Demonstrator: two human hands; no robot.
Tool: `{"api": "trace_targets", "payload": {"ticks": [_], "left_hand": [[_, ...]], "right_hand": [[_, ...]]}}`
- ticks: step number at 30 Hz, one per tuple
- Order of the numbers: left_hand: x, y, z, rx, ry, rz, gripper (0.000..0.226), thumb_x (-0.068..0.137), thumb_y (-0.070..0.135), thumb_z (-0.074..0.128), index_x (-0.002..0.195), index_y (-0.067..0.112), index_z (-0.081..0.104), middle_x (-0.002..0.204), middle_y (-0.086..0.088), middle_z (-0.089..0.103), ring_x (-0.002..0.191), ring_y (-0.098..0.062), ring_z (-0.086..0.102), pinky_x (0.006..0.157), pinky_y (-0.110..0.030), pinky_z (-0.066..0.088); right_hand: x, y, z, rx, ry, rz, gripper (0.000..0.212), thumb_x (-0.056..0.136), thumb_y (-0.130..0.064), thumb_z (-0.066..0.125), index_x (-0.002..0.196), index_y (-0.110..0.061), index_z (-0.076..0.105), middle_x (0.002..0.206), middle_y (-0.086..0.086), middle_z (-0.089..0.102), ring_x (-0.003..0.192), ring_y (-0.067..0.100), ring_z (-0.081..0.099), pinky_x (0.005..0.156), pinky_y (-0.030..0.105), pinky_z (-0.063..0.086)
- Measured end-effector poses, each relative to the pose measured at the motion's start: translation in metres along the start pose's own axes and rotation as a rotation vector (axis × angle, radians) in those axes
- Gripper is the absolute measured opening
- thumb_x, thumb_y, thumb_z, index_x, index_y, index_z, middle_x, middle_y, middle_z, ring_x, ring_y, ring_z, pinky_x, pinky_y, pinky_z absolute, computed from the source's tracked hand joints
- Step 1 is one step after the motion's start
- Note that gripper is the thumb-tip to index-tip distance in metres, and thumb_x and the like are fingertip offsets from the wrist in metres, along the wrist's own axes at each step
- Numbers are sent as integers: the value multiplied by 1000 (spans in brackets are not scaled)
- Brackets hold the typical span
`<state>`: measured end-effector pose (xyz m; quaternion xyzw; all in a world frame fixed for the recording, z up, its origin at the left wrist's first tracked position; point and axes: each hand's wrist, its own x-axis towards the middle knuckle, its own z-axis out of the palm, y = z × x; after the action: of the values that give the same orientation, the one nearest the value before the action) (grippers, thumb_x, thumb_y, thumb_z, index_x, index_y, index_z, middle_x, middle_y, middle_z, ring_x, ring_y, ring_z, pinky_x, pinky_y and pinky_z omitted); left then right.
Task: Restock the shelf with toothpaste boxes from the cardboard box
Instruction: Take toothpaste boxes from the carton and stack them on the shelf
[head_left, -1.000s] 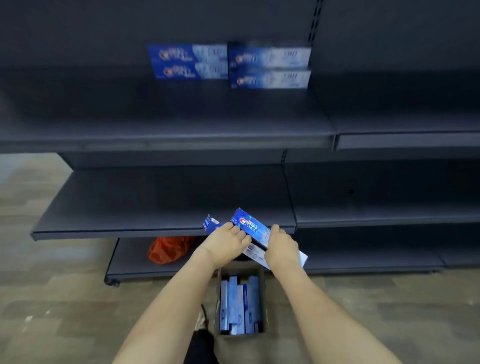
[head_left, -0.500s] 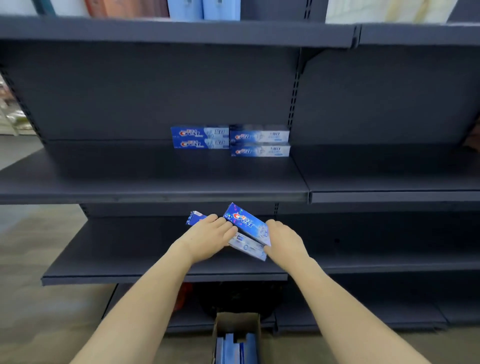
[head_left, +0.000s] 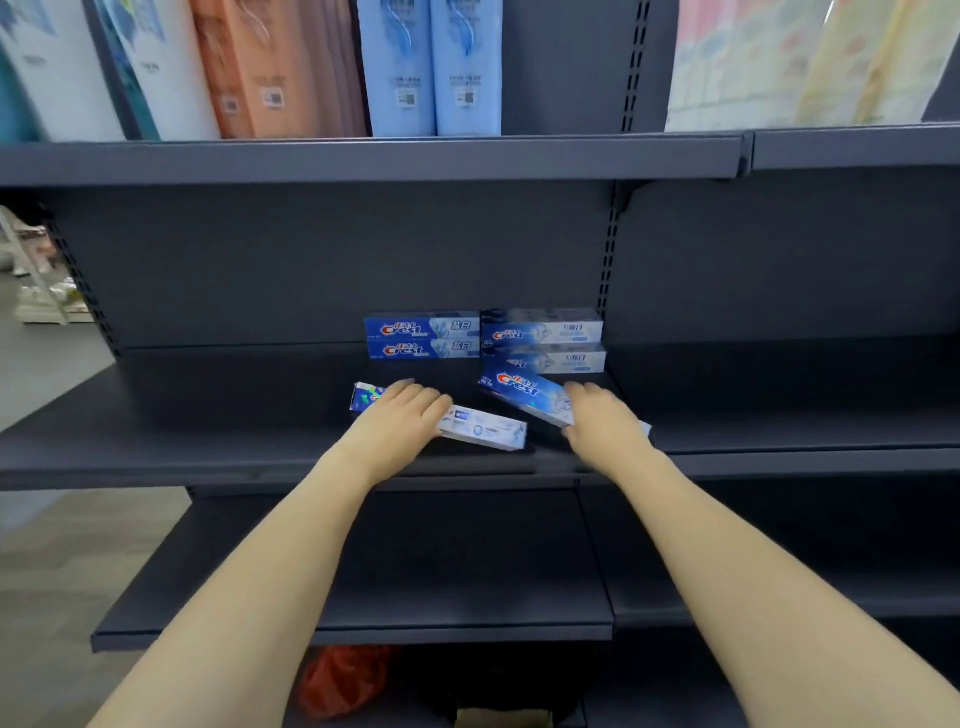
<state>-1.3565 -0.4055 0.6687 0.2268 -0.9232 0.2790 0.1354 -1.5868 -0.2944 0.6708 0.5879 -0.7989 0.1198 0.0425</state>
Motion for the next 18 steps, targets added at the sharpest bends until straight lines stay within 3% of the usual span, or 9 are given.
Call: {"api": "trace_targets", "payload": {"ticks": [4, 7, 10, 18], "left_hand": [[11, -21, 17, -57, -77, -77, 51, 57, 19, 90, 101, 3, 70, 93, -10, 70, 77, -27, 68, 77, -37, 55], [20, -28, 32, -186, -242, -178, 47, 98, 28, 48, 140, 7, 42, 139, -10, 46, 124, -28, 45, 108, -32, 29], [26, -39, 48, -258, -358, -208, 47, 103, 29, 32, 147, 13, 28, 149, -7, 34, 135, -24, 32, 115, -29, 12], [34, -54, 61, -445, -468, -230, 48, 104, 31, 28, 149, 14, 24, 153, -5, 28, 136, -24, 32, 110, -28, 26]], "right_hand": [[27, 2, 2, -58, -85, 14, 52, 90, -13, 55, 138, -10, 36, 130, 13, 48, 118, 30, 48, 95, 35, 42], [46, 1, 8, -76, -153, 40, 51, 92, -14, 53, 139, -9, 36, 132, 14, 48, 119, 31, 49, 94, 34, 43], [63, 0, 13, -72, -226, 54, 47, 93, -13, 50, 139, -8, 37, 132, 14, 50, 118, 31, 51, 90, 32, 45], [100, 3, 27, 2, -368, -9, 43, 93, -13, 52, 133, -9, 41, 135, 11, 47, 122, 27, 47, 97, 30, 42]]}}
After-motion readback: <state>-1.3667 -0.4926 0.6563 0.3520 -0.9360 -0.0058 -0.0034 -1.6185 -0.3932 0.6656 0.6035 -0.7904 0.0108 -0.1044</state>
